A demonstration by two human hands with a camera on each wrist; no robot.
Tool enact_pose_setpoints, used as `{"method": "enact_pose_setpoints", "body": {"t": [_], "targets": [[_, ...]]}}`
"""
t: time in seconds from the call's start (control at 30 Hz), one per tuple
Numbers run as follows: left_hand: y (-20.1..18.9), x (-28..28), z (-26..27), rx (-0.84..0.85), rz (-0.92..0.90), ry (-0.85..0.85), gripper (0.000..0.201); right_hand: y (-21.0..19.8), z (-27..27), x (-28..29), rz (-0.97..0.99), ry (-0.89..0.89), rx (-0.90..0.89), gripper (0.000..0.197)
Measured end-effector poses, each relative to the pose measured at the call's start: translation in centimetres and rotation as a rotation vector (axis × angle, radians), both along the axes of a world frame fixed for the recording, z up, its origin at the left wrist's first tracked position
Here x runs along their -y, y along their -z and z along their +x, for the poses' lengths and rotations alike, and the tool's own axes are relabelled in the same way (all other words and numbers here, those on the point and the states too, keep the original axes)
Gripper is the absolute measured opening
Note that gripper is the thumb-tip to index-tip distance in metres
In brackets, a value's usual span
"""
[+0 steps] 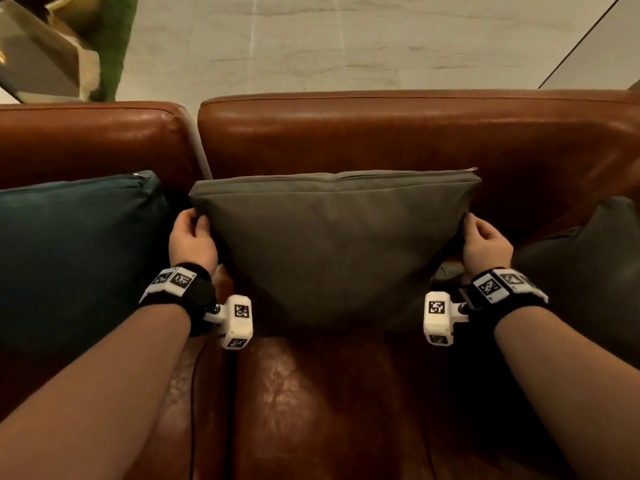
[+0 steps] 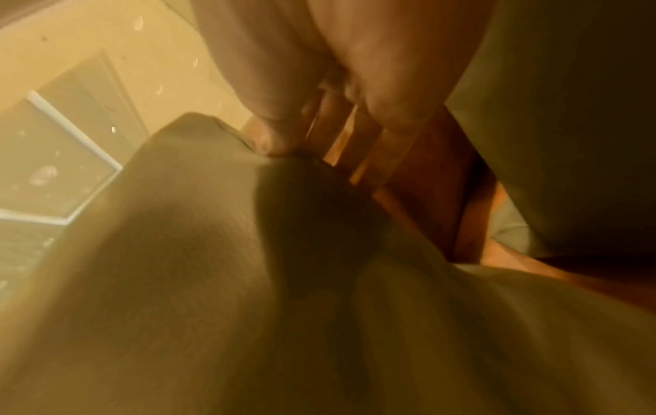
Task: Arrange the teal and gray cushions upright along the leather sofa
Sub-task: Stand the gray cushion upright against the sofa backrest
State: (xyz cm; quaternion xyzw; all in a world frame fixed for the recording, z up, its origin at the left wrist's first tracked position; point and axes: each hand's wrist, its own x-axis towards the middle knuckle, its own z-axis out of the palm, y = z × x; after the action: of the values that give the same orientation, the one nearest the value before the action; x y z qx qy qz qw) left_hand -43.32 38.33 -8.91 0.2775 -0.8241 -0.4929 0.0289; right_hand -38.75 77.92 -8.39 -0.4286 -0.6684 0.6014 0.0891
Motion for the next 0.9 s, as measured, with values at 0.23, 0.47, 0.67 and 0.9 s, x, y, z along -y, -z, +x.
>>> {"method": "enact_pose_setpoints", "body": {"t": [0.23, 0.47, 0.67, 0.9], "targets": [[4.5, -0.5, 2.5, 0.147, 0.256, -0.077, 0.043, 4.1, 2.3, 2.2, -0.317, 0.02, 0.024, 0.038], [5.4, -0.6, 0.3, 0.106, 0.085, -0.181, 0.024, 4.8, 1.2, 0.8, -0.018, 0.114, 0.191, 0.021], [6.4, -0.2, 1.7, 0.126, 0.193, -0.177, 0.058, 4.7, 2.0, 1.3, -0.125, 0.091, 0.15, 0.019], [12.5, 1.1, 4.0, 0.28, 0.386, -0.229, 0.063, 7.7, 2.8, 1.9, -0.017, -0.108, 0.288, 0.033]]}}
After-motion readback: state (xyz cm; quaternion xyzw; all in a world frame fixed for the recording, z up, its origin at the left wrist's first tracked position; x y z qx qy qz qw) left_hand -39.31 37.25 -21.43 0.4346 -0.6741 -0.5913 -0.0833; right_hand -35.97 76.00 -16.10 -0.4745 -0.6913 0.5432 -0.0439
